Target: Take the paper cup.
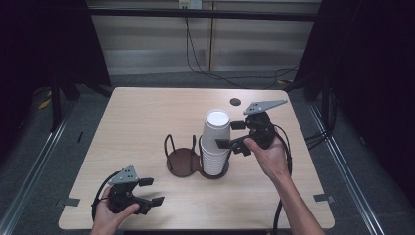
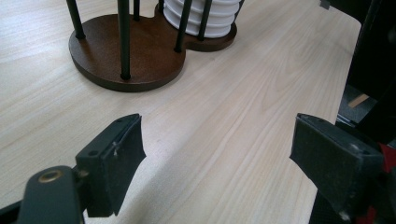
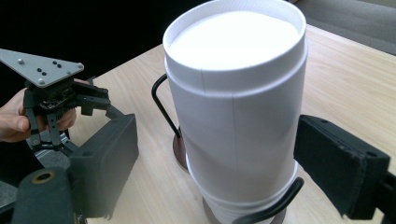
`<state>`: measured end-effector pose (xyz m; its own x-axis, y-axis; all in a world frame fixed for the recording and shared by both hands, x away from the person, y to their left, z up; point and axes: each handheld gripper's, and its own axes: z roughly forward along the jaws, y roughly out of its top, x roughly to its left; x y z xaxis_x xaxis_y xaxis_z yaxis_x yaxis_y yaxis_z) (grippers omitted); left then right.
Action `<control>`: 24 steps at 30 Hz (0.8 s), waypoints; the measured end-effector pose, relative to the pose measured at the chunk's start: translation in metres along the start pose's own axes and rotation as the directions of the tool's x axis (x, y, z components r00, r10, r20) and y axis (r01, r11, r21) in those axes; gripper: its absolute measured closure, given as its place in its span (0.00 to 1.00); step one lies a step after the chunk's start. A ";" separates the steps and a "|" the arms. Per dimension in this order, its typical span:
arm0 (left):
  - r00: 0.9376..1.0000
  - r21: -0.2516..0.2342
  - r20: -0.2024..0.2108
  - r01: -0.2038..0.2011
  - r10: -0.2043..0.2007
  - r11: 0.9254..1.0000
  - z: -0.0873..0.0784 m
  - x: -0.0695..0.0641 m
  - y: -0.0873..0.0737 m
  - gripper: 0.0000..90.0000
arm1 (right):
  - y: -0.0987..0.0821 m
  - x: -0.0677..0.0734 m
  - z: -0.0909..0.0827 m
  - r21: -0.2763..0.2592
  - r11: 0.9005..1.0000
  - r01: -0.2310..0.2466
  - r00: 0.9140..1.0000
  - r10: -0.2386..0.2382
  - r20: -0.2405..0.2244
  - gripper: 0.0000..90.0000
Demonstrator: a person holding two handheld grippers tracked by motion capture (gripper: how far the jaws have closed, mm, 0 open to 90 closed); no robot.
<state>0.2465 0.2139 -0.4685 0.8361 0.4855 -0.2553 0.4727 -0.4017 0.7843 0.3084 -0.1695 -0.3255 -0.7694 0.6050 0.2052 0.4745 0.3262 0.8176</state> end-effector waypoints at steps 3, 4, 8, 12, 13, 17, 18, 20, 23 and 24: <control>1.000 0.002 -0.001 0.000 0.000 1.000 0.000 0.000 0.000 0.19 | 0.004 -0.001 0.002 0.013 1.000 0.011 1.000 -0.011 0.004 0.16; 1.000 0.002 0.000 0.000 0.000 1.000 0.000 0.000 0.000 0.19 | 0.006 -0.001 0.002 0.013 1.000 0.010 1.000 -0.010 0.001 0.16; 1.000 0.000 0.003 0.004 -0.004 1.000 0.000 0.000 0.000 0.19 | 0.010 -0.005 0.006 0.031 0.999 0.015 1.000 -0.015 0.001 0.16; 1.000 0.002 0.003 0.003 -0.003 1.000 0.001 -0.001 0.000 0.19 | 0.016 -0.006 0.009 0.045 0.999 0.022 1.000 -0.022 0.003 0.16; 1.000 0.006 0.003 0.000 0.000 1.000 0.001 0.000 0.000 0.19 | 0.018 -0.005 0.010 0.047 0.999 0.025 1.000 -0.026 0.006 0.16; 1.000 0.006 0.003 0.000 0.000 1.000 0.001 -0.001 0.000 0.19 | 0.024 -0.005 0.015 0.066 0.997 0.034 0.999 -0.035 0.016 0.16; 1.000 0.005 0.004 -0.001 0.001 1.000 0.001 -0.001 0.000 0.19 | 0.025 -0.005 0.016 0.069 0.997 0.035 0.999 -0.036 0.016 0.16; 1.000 0.004 0.002 -0.001 0.001 1.000 0.001 -0.001 0.000 0.19 | 0.027 -0.007 0.018 0.082 0.996 0.036 0.999 -0.037 0.012 0.16; 1.000 0.003 0.001 -0.001 0.001 1.000 0.001 -0.001 0.000 0.19 | 0.030 -0.007 0.022 0.087 0.996 0.038 0.999 -0.039 0.012 0.16; 1.000 0.005 0.002 0.000 0.000 1.000 0.001 -0.001 0.000 0.19 | 0.030 -0.007 0.023 0.090 0.995 0.038 0.999 -0.039 0.012 0.16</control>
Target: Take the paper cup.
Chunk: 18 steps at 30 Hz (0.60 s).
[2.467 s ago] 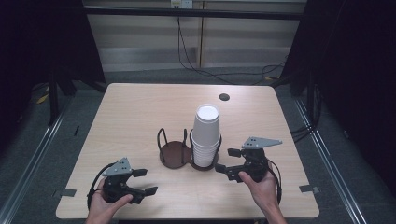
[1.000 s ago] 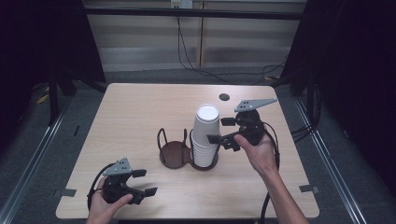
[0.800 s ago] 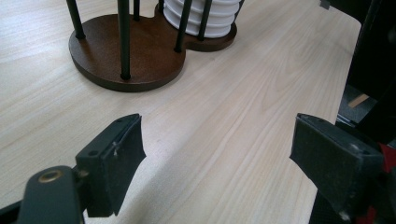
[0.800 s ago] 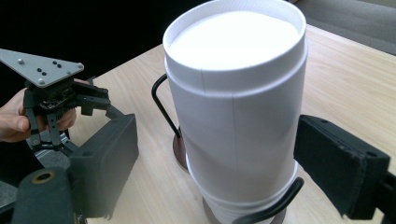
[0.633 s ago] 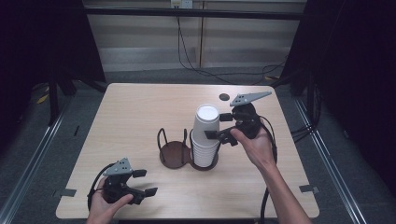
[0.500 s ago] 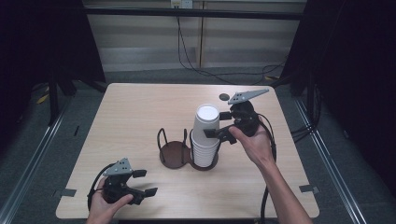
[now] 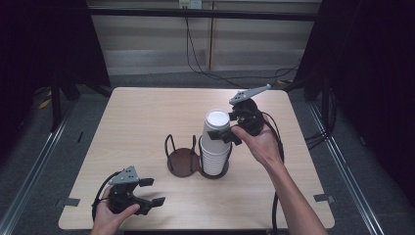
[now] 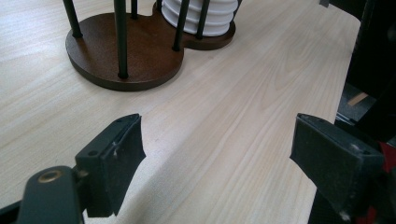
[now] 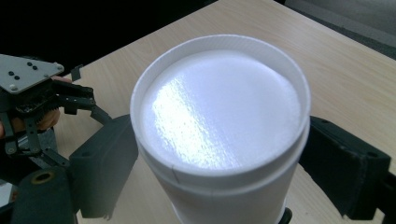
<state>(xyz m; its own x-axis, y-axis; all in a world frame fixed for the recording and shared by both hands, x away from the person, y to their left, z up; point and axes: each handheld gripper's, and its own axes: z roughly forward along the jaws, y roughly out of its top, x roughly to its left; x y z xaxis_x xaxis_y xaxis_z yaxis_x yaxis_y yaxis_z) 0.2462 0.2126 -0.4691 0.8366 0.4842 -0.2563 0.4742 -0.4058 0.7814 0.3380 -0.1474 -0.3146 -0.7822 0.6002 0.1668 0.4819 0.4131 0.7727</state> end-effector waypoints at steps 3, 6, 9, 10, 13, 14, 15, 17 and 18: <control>1.000 0.001 0.002 0.000 0.000 1.000 0.000 0.000 0.000 0.18 | 0.001 -0.001 0.003 0.012 1.000 -0.001 1.000 0.001 0.000 0.16; 1.000 0.002 0.002 -0.002 0.002 1.000 0.000 0.000 0.000 0.18 | 0.001 -0.003 0.008 0.023 1.000 -0.007 1.000 0.007 -0.007 0.16; 1.000 0.002 0.002 -0.001 0.001 1.000 0.000 0.000 0.000 0.18 | 0.002 -0.004 0.010 0.033 0.999 -0.009 1.000 0.009 -0.009 0.16; 1.000 0.001 0.003 -0.001 0.001 1.000 0.000 0.000 0.000 0.18 | 0.002 -0.005 0.011 0.030 0.999 -0.015 1.000 0.015 -0.015 0.17; 1.000 0.003 0.001 -0.003 0.003 1.000 0.000 0.000 0.000 0.18 | 0.002 -0.006 0.011 0.028 0.999 -0.015 1.000 0.015 -0.011 0.18; 1.000 0.003 0.001 -0.004 0.004 1.000 0.000 0.000 0.000 0.18 | 0.002 -0.005 0.011 0.027 1.000 -0.012 1.000 0.012 -0.010 0.19; 1.000 0.004 0.002 -0.003 0.003 1.000 0.001 0.000 0.000 0.18 | 0.003 -0.005 0.011 0.033 0.999 -0.008 1.000 0.008 -0.007 0.19; 1.000 0.004 0.002 -0.004 0.004 1.000 0.001 0.000 0.000 0.18 | 0.003 -0.004 0.010 0.037 0.999 -0.001 1.000 0.001 -0.002 0.20; 1.000 0.004 0.002 -0.004 0.004 1.000 0.001 0.000 0.000 0.18 | 0.004 -0.004 0.010 0.038 0.999 0.000 1.000 0.000 0.002 0.20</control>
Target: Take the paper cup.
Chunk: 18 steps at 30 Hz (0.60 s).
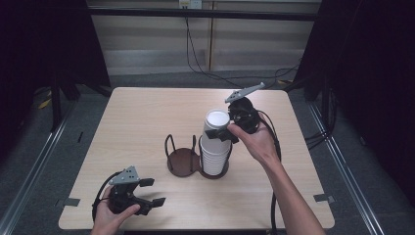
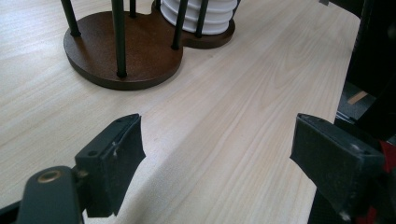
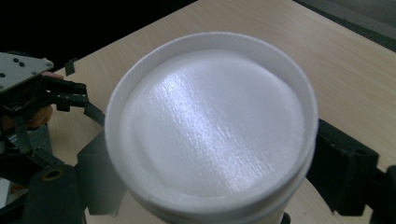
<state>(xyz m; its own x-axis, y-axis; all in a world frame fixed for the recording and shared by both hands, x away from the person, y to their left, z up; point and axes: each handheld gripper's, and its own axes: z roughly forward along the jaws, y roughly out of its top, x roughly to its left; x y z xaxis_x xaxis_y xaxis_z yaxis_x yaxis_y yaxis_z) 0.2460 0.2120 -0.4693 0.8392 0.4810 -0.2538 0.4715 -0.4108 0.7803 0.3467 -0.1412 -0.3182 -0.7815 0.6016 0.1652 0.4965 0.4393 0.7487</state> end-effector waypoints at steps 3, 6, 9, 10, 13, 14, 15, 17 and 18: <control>1.000 0.002 0.001 -0.001 0.001 1.000 0.000 0.000 0.000 0.18 | 0.001 0.002 0.000 0.004 1.000 0.013 1.000 -0.013 0.017 0.21; 1.000 0.002 0.001 0.000 0.000 1.000 0.000 0.000 0.000 0.18 | 0.001 0.003 -0.001 0.007 1.000 0.019 0.999 -0.020 0.026 0.22; 1.000 0.002 0.002 0.003 -0.003 1.000 0.000 0.000 0.000 0.18 | 0.003 0.004 -0.001 0.015 0.999 0.031 0.999 -0.031 0.030 0.22; 1.000 0.002 0.003 0.006 -0.006 1.000 0.000 0.000 0.000 0.18 | 0.003 0.004 -0.001 0.015 0.999 0.039 0.999 -0.039 0.031 0.23; 1.000 0.004 0.002 0.006 -0.006 1.000 0.001 0.000 0.000 0.18 | 0.004 0.006 -0.001 0.018 0.999 0.048 0.998 -0.049 0.039 0.23; 1.000 0.004 0.003 0.006 -0.006 1.000 0.001 0.000 0.000 0.18 | 0.005 0.007 -0.002 0.022 0.998 0.058 0.997 -0.059 0.049 0.23; 1.000 0.004 0.002 0.005 -0.005 1.000 0.000 0.000 0.000 0.18 | 0.005 0.007 -0.002 0.021 0.998 0.061 0.997 -0.062 0.050 0.23; 1.000 0.003 0.001 0.005 -0.005 1.000 0.000 0.000 0.000 0.18 | 0.005 0.008 -0.002 0.018 0.998 0.064 0.997 -0.064 0.050 0.24; 1.000 0.002 0.001 0.006 -0.006 1.000 0.000 0.000 0.000 0.18 | 0.005 0.008 -0.003 0.020 0.998 0.064 0.997 -0.065 0.051 0.24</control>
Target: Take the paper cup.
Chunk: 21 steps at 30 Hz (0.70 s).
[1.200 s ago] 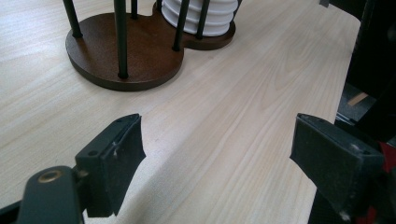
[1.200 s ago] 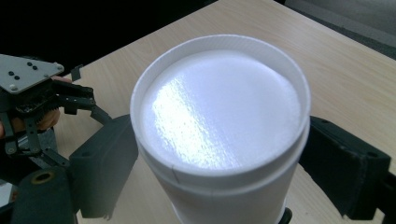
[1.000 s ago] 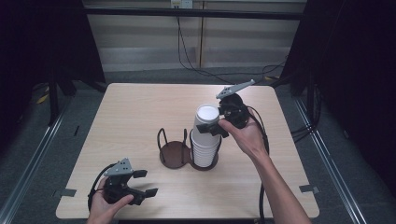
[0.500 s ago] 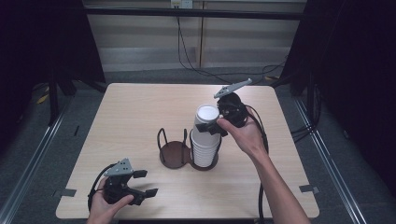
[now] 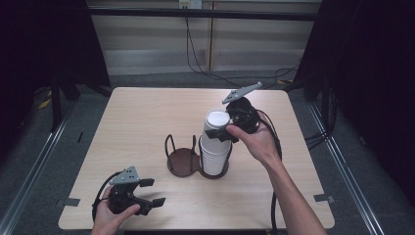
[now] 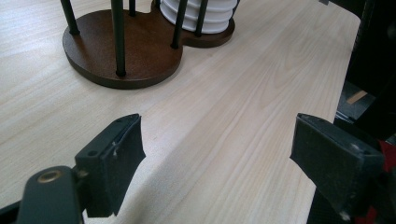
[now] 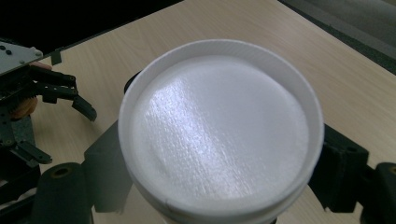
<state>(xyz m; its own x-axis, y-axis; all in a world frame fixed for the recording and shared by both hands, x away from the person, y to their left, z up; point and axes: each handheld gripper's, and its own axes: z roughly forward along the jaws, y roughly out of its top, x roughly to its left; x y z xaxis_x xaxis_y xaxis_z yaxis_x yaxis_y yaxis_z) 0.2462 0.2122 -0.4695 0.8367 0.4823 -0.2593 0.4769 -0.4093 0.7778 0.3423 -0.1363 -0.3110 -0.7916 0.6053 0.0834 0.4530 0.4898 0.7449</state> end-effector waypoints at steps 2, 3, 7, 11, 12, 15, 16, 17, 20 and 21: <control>1.000 0.001 0.000 -0.001 0.001 1.000 0.000 0.000 0.000 0.18 | 0.001 0.000 -0.001 -0.005 1.000 0.000 1.000 0.000 0.004 0.24; 1.000 0.002 0.000 -0.001 0.001 1.000 0.000 0.000 0.000 0.18 | 0.001 0.001 -0.001 -0.009 1.000 0.000 1.000 0.000 0.005 0.24; 1.000 0.001 0.002 0.000 0.000 1.000 0.000 0.000 0.000 0.18 | 0.001 0.000 -0.002 -0.011 1.000 0.001 1.000 -0.001 0.003 0.24; 1.000 0.001 0.003 -0.002 0.002 1.000 0.000 0.000 0.000 0.18 | 0.001 0.000 -0.003 -0.015 1.000 -0.005 1.000 0.005 0.005 0.24; 1.000 -0.001 0.005 0.000 0.000 1.000 0.000 0.000 0.000 0.18 | 0.001 0.001 -0.003 -0.014 1.000 -0.004 1.000 0.004 0.006 0.24; 1.000 0.001 0.005 0.004 -0.004 1.000 0.000 0.000 0.000 0.18 | 0.001 0.002 -0.004 -0.017 1.000 -0.003 1.000 0.003 0.009 0.24; 1.000 0.001 0.005 0.004 -0.004 1.000 0.000 0.000 0.000 0.18 | 0.001 0.002 -0.004 -0.021 1.000 -0.003 1.000 0.003 0.009 0.24; 1.000 0.000 0.005 0.005 -0.005 1.000 0.000 0.000 0.000 0.18 | 0.001 0.002 -0.005 -0.022 1.000 -0.005 1.000 0.005 0.010 0.24; 1.000 -0.001 0.004 0.001 -0.001 1.000 0.000 0.000 0.000 0.18 | 0.002 0.002 -0.006 -0.026 1.000 -0.002 1.000 0.002 0.009 0.24; 1.000 -0.001 0.005 0.001 -0.001 1.000 0.000 0.000 0.000 0.18 | 0.002 0.002 -0.007 -0.029 1.000 -0.003 1.000 0.003 0.010 0.24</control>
<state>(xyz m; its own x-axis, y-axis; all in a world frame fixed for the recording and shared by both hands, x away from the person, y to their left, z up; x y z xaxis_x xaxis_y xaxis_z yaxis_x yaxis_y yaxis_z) 0.2463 0.2122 -0.4695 0.8374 0.4792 -0.2628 0.4778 -0.4083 0.7778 0.3391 -0.1382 -0.3050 -0.7860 0.6132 0.0790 0.4433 0.4698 0.7634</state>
